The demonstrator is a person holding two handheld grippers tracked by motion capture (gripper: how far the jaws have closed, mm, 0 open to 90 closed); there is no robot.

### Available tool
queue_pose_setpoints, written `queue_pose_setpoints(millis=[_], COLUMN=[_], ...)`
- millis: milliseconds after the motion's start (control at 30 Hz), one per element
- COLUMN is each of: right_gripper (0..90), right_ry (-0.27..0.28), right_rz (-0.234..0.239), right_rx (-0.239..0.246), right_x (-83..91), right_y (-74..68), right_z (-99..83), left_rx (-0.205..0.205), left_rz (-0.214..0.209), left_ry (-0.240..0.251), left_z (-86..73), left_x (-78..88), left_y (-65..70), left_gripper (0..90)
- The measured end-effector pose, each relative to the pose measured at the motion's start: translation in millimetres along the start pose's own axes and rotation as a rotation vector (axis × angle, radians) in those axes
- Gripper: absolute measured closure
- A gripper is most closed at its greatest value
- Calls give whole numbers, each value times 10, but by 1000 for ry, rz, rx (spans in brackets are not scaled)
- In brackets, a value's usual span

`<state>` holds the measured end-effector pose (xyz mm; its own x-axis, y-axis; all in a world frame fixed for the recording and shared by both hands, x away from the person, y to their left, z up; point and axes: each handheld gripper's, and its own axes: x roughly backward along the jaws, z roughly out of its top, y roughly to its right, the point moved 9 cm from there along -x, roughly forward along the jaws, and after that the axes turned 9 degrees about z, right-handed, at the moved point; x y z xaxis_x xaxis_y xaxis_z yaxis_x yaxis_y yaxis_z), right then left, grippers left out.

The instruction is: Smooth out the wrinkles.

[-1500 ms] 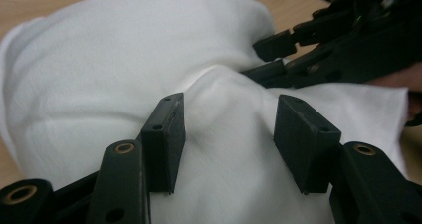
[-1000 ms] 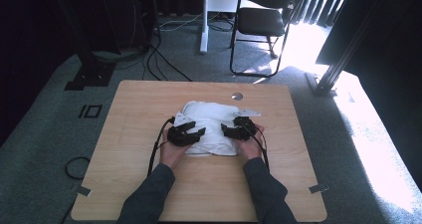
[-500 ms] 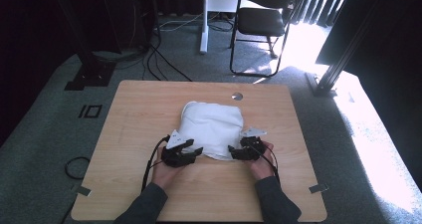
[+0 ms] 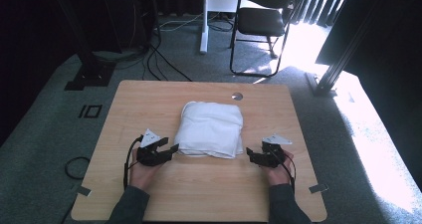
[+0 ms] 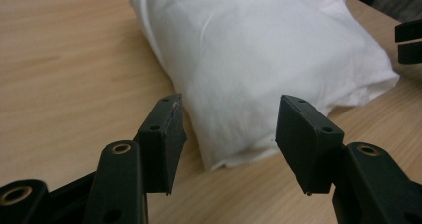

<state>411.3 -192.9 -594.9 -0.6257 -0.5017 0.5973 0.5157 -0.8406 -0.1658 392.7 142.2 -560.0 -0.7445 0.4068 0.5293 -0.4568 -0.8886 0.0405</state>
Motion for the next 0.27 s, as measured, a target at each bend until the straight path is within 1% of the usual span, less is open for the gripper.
queue_pose_setpoints(millis=[33, 67, 100, 167, 267], right_gripper=[251, 251, 252, 252, 250], right_ry=[0, -3, -3, 0, 0], right_rz=[0, -6, -7, -13, -23], right_rx=[0, -2, -15, -24, -28], right_x=[0, -1, 0, 7, 14], right_y=[0, 14, 29, 54, 101], right_z=[0, -15, -32, -45, -51], left_rx=[0, 12, 21, 23, 31], left_rz=[0, 1, 4, 10, 20], left_ry=[0, -4, -11, -26, -33], left_z=[0, -57, -121, -176, -193], left_x=[0, 8, 12, 6, 9], left_y=[0, -17, -32, -52, -83], left_gripper=[459, 459, 458, 458, 458])
